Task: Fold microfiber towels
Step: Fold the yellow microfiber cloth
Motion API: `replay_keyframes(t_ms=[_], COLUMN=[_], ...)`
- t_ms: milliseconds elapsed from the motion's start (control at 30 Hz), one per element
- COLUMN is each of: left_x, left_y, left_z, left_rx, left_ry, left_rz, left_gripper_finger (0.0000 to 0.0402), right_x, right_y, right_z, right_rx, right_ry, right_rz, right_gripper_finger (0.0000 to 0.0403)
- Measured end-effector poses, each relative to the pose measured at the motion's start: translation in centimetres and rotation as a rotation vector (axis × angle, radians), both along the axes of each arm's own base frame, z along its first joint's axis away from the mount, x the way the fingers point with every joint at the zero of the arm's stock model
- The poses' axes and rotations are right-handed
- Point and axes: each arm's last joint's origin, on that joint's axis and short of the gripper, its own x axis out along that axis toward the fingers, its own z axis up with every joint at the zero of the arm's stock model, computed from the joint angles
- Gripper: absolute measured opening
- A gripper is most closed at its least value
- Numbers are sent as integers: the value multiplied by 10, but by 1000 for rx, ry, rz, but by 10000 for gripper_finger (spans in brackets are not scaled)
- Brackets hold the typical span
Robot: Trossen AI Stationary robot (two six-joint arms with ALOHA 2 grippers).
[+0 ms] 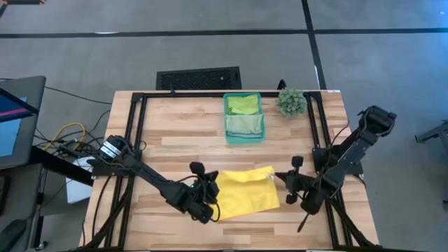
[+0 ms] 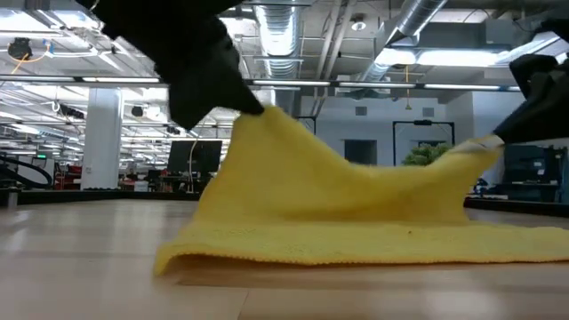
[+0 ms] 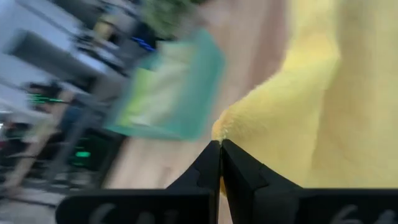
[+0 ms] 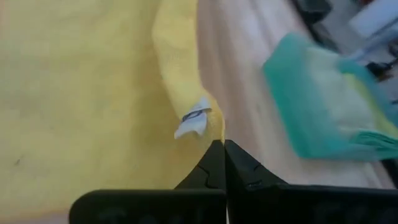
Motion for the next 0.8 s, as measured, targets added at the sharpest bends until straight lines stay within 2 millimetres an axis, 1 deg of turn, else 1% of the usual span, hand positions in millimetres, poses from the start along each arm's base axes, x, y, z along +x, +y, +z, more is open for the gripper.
replay_keyframes(t_ms=[100, 200, 267, 367, 500, 667, 700, 733, 800], left_x=[-2, -6, -8, -12, -15, -11, -10, -9, -9], left_y=[-9, -23, -33, -42, -45, -42, -41, -40, -38], left_z=[-5, -8, -10, -10, -11, -13, -13, -13, -12], left_rx=[-106, -217, -258, -281, -298, -445, -454, -445, -374], left_ry=[46, 64, 61, 72, 80, 98, 100, 102, 87], left_rz=[-63, -131, -177, -219, -226, -222, -220, -220, -211], left_gripper_finger=[2, 2, 2, 2, 2, 2, 2, 2, 2], right_x=[-4, -8, -10, -10, -7, -5, -4, -4, -2], right_y=[5, 11, 15, 18, 24, 29, 30, 31, 31], right_z=[-4, -9, -11, -16, -22, -27, -27, -27, -27], right_rx=[6, 56, 83, 98, 92, 87, 91, 96, 104], right_ry=[69, 157, 196, 242, 262, 284, 285, 285, 283], right_rz=[62, 131, 159, 195, 240, 296, 304, 311, 314], right_gripper_finger=[7, 7, 7, 7, 7, 7, 7, 7, 7])
